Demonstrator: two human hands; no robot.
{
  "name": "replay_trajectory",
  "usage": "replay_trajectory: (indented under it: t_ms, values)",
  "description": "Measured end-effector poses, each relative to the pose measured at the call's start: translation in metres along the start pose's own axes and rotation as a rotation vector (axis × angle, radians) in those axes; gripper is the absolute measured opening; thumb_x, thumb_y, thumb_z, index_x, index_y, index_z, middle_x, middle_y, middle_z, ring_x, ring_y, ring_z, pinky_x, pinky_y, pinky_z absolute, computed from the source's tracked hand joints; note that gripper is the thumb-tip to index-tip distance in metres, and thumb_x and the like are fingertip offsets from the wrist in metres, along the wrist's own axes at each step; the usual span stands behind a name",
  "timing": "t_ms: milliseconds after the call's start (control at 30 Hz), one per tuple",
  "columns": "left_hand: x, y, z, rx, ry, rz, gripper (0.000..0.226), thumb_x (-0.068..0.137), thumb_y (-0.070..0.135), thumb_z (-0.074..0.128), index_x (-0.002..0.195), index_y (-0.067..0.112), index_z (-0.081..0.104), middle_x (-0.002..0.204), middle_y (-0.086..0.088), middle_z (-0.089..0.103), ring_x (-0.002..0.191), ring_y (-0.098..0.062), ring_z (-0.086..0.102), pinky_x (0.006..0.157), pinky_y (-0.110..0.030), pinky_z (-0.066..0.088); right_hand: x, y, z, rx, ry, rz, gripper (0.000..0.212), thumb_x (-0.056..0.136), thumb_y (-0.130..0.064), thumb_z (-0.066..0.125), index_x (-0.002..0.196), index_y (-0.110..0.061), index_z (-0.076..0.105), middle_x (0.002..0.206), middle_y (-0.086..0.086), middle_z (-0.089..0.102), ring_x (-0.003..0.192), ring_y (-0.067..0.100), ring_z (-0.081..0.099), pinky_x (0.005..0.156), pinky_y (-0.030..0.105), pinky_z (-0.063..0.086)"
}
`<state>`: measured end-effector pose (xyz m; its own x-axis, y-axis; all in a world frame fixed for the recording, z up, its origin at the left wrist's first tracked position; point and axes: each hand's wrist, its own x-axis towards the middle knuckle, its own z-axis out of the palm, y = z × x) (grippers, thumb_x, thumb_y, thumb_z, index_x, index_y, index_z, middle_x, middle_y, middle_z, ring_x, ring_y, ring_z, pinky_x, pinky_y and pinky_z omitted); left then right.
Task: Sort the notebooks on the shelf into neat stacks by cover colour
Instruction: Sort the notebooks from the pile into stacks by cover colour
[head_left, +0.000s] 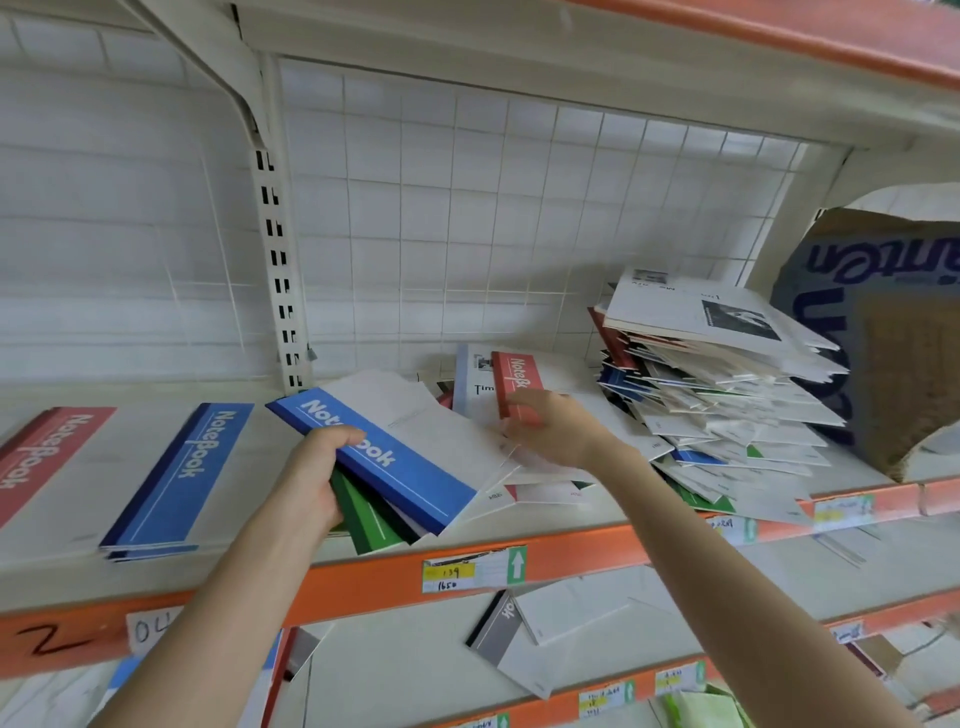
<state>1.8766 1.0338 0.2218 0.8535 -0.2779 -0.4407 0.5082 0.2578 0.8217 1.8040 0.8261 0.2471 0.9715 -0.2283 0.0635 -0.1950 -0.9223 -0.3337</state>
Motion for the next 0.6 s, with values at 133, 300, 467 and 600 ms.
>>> replay_trajectory:
  t_ms: [133, 300, 467, 600]
  values:
    - [-0.003, 0.005, -0.011, 0.002, 0.05, 0.024, 0.015, 0.087, 0.006, 0.049, 0.074, 0.012, 0.045, 0.072, -0.007, 0.051, 0.063, -0.025, 0.051, 0.056, -0.032, 0.04, 0.008, 0.026, 0.009, -0.079, -0.056, 0.015, 0.034, 0.09, -0.04, 0.054, 0.113, -0.016, 0.055, 0.116, 0.006, 0.056, 0.105, 0.025, 0.052, 0.081, 0.028, 0.037]
    - [-0.006, 0.007, -0.014, 0.026, 0.079, 0.023, 0.014, 0.087, 0.01, 0.051, 0.074, 0.013, 0.047, 0.073, -0.008, 0.053, 0.064, -0.024, 0.052, 0.056, -0.033, 0.04, 0.016, 0.027, 0.007, -0.296, -0.021, -0.036, 0.02, 0.096, -0.037, 0.041, 0.097, -0.02, 0.051, 0.105, 0.006, 0.059, 0.097, 0.027, 0.056, 0.073, 0.029, 0.034]
    - [-0.007, 0.007, -0.01, 0.021, 0.082, 0.024, 0.013, 0.09, 0.017, 0.053, 0.078, 0.013, 0.049, 0.073, -0.008, 0.054, 0.062, -0.024, 0.053, 0.055, -0.031, 0.04, 0.023, 0.038, 0.013, -0.382, 0.281, -0.075, 0.037, 0.101, -0.027, 0.026, 0.119, -0.006, 0.051, 0.095, 0.019, 0.065, 0.084, 0.035, 0.061, 0.065, 0.034, 0.038]
    - [-0.006, 0.004, -0.003, 0.001, 0.084, 0.02, 0.02, 0.093, 0.03, 0.053, 0.082, 0.013, 0.052, 0.075, -0.007, 0.057, 0.064, -0.023, 0.055, 0.053, -0.032, 0.039, 0.013, 0.032, 0.019, -0.046, 0.516, -0.312, 0.044, 0.089, -0.027, 0.031, 0.094, 0.005, 0.061, 0.057, 0.021, 0.06, 0.045, 0.034, 0.057, 0.044, 0.03, 0.03]
